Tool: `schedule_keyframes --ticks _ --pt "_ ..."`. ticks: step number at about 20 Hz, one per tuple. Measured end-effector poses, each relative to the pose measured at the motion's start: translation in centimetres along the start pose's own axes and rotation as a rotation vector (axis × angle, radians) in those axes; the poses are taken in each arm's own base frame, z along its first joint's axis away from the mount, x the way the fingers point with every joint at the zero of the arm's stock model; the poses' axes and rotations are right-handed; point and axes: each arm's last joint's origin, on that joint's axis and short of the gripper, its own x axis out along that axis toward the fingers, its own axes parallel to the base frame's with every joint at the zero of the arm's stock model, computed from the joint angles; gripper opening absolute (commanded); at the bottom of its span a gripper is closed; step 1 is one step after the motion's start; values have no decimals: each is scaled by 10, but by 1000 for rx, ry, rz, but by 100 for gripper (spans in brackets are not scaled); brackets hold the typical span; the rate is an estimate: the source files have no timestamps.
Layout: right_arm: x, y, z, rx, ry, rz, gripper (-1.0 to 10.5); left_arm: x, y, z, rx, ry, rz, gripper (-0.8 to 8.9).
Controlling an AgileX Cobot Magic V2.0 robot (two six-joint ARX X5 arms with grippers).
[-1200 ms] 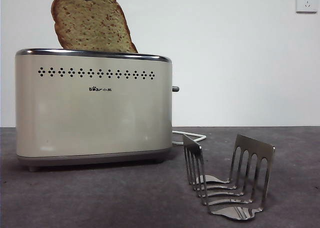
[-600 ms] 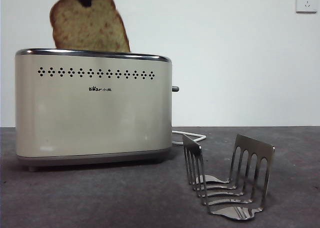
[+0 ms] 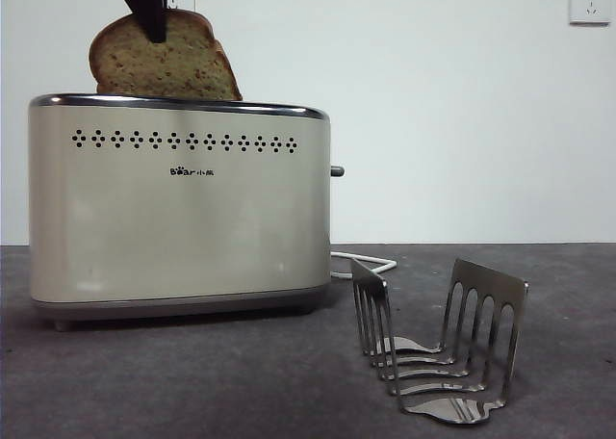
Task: Pick up a slice of bread from the rack,put the bread on the toaster,press the button
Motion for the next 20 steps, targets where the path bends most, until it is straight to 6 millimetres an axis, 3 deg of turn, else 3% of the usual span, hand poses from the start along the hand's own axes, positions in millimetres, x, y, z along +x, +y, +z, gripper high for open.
schedule_keyframes --ticks 17,19,20 --pt "0 0 1 0 -13 5 1 16 11 12 -47 -41 59 -4" --pt "0 0 1 0 -13 5 1 18 12 12 -50 -34 65 30" --pt "0 0 1 0 -13 5 1 20 12 13 -50 -30 62 110"
